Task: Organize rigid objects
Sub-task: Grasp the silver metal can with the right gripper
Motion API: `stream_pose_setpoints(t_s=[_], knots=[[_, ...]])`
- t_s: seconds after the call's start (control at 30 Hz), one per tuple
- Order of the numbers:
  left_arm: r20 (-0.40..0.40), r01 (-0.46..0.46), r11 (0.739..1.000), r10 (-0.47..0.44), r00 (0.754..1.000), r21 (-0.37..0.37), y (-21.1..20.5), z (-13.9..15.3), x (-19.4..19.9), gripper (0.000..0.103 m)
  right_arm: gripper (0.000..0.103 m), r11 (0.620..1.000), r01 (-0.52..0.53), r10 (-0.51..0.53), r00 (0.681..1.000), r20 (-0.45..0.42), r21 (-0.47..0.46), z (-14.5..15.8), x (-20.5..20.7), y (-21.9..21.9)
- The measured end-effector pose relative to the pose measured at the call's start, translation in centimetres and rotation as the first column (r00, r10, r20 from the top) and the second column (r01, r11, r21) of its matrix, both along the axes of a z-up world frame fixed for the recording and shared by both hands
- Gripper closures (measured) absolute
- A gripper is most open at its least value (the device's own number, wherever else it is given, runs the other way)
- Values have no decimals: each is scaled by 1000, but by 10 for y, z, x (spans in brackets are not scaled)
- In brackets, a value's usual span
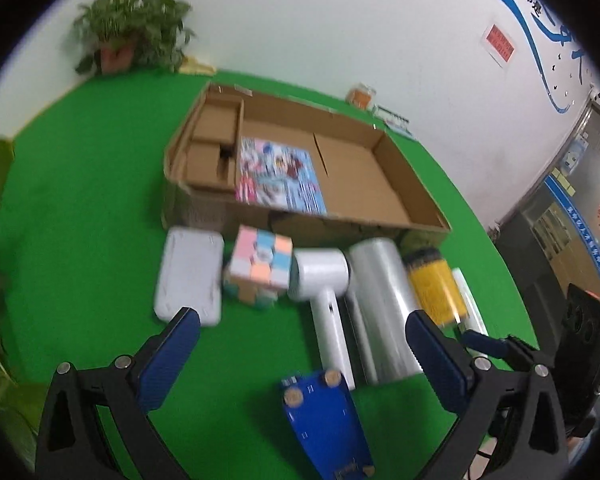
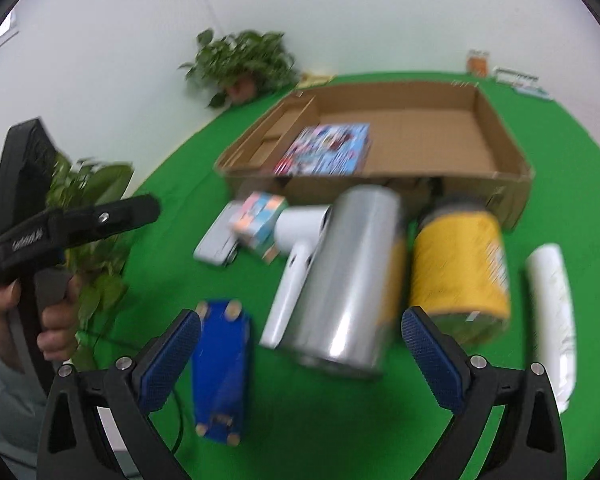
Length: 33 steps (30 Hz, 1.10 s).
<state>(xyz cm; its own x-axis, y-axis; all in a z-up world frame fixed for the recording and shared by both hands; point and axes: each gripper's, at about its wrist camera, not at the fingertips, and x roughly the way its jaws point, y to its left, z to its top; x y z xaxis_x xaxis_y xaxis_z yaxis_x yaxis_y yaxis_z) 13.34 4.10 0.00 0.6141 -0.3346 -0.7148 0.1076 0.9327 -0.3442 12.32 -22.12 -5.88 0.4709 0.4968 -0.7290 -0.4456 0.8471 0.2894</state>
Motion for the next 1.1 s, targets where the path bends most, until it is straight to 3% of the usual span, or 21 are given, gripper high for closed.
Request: stream_pose_setpoints(t_s=[0.1, 0.3, 0.47, 0.57, 0.7, 0.8, 0.83, 1.0, 1.1], knots=[[-64, 35, 998, -38, 997, -50, -5, -18, -10, 1, 6, 1000, 0, 0, 1000, -20, -12, -12, -10, 1], [-91, 66, 996, -71, 993, -57, -12, -32, -20, 4, 6, 999, 20, -20, 999, -25, -37, -17, -18, -2], [-63, 55, 997, -58, 996, -50, -14, -26, -19, 6, 7, 991, 131, -132, 990, -56, -11, -19, -10, -24], [-50, 91, 991, -96, 994, -95, -22, -17, -8, 6, 8, 983, 182, -180, 980, -86, 15, -14, 3, -40], [-61, 194, 963, -208, 976, -189, -45, -14, 23, 6, 9, 983, 173, -163, 976, -147, 63, -13, 20, -39], [-87, 286, 918, -319, 944, -274, -64, -23, 53, 6, 13, 978, 207, -196, 962, -192, 39, -24, 29, -32], [-111, 308, 907, -350, 930, -286, -72, -30, 64, 6, 19, 975, 218, -204, 953, -223, 39, -31, 34, -30], [-218, 302, 908, -371, 903, -291, -93, -58, 98, 6, 23, 972, 231, -205, 931, -303, 53, -53, 46, -23], [-276, 299, 921, -364, 889, -251, -101, -67, 103, 9, 23, 977, 213, -199, 940, -276, 23, -53, 44, -15]])
